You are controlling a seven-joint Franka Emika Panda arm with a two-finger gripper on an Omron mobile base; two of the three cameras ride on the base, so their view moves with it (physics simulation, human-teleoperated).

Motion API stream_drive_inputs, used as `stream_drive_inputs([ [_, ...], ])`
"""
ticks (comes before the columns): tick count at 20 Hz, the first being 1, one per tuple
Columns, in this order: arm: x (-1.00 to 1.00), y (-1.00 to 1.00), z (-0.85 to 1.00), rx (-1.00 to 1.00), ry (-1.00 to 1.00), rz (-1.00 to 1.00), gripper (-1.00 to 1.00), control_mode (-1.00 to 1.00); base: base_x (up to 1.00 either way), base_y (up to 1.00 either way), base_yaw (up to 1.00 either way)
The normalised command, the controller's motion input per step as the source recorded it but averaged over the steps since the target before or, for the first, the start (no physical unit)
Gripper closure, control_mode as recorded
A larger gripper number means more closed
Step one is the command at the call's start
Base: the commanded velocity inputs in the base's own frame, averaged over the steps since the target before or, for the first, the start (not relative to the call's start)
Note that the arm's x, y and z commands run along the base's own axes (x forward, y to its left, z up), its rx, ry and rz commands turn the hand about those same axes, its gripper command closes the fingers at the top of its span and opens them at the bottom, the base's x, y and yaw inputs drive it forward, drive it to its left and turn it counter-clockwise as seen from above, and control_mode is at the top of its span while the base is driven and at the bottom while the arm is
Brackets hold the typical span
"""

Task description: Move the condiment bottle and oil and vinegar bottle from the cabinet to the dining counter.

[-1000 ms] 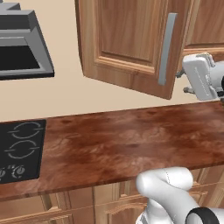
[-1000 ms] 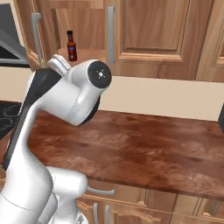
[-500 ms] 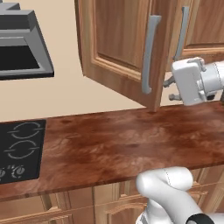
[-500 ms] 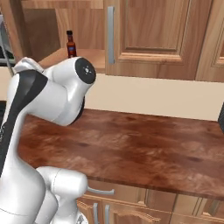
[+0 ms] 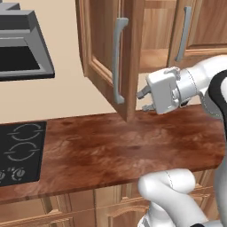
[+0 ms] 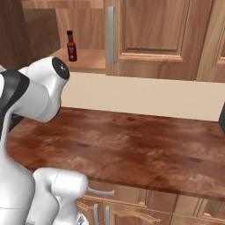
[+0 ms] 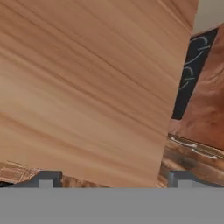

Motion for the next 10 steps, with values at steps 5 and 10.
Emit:
stream_drive_inputs([
  [5, 0.0, 1.0, -0.13, 0.0, -0.01, 0.25, -1.0, -1.0, 0.0, 0.0, 0.0],
  [10, 0.0, 0.87, -0.05, -0.02, -0.07, 0.16, -1.0, -1.0, 0.0, 0.0, 0.0],
])
